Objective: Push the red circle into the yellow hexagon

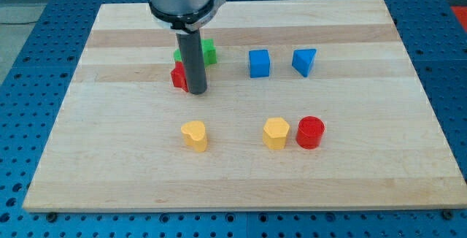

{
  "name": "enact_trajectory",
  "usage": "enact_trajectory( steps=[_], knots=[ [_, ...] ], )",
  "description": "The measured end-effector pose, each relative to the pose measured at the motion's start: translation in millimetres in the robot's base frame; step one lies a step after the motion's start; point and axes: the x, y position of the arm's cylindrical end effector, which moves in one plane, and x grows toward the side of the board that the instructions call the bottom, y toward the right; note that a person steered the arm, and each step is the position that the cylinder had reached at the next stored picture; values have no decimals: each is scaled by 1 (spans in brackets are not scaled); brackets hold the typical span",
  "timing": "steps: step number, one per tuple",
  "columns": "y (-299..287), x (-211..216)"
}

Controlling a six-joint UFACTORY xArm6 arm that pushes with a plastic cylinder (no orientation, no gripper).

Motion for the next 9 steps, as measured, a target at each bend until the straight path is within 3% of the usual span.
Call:
enact_trajectory(
  steps=[2,3,4,5,7,8,9],
  knots=[
    [0,43],
    [-62,76],
    [-72,128],
    [1,152],
    [181,138],
    [226,108],
    [204,93]
  ],
)
